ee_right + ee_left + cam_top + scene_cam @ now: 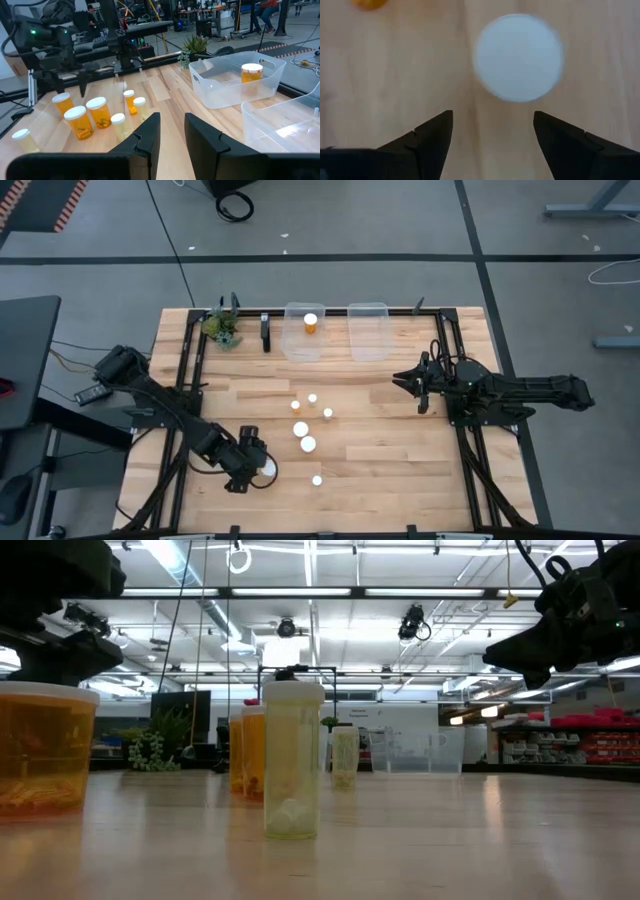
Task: Pick and place medicine bottles into bin by pill shape (circle, oval)
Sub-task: Put the large orange pill bottle into the left transparent bin
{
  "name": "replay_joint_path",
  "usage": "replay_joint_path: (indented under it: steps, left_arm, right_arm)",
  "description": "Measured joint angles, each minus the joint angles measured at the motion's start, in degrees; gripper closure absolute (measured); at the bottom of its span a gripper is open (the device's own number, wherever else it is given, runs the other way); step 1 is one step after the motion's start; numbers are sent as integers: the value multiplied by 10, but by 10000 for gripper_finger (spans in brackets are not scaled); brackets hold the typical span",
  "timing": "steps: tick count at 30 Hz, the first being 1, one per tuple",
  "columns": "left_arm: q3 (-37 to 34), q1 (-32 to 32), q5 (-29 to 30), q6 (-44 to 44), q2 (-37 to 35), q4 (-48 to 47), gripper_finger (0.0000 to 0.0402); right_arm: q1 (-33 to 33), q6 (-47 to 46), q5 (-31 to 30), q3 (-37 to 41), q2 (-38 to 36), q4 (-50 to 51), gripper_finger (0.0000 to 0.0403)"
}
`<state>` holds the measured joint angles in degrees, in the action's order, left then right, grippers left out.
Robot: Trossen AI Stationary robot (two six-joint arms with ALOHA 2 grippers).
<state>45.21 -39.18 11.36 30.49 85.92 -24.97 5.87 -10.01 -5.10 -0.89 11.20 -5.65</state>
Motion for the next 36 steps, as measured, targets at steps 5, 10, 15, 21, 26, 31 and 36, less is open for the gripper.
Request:
replay_joint_path:
  steps: [5, 10, 15, 21, 26, 31, 36]
  left_arm:
    - [0, -1, 2, -14, 24, 39, 127]
    - [0, -1, 3, -27, 50, 71, 131]
    - [0, -1, 8, -30, 65, 80, 132]
    - [0, -3, 29, -46, 67, 115, 132]
    - [0, -3, 49, -48, 67, 121, 132]
    - [0, -3, 54, -48, 67, 131, 132]
    - [0, -3, 54, -57, 67, 139, 142]
  right_arm:
    - [0, 0, 0, 0, 0, 0, 308]
    - [0, 0, 0, 0, 0, 0, 308]
    - [0, 0, 0, 0, 0, 0, 308]
    - [0, 0, 0, 0, 0, 0, 308]
    - [0, 0, 0, 0, 0, 0, 308]
    - [0, 0, 0, 0, 0, 0, 308]
    - [0, 0, 0, 0, 0, 0, 308]
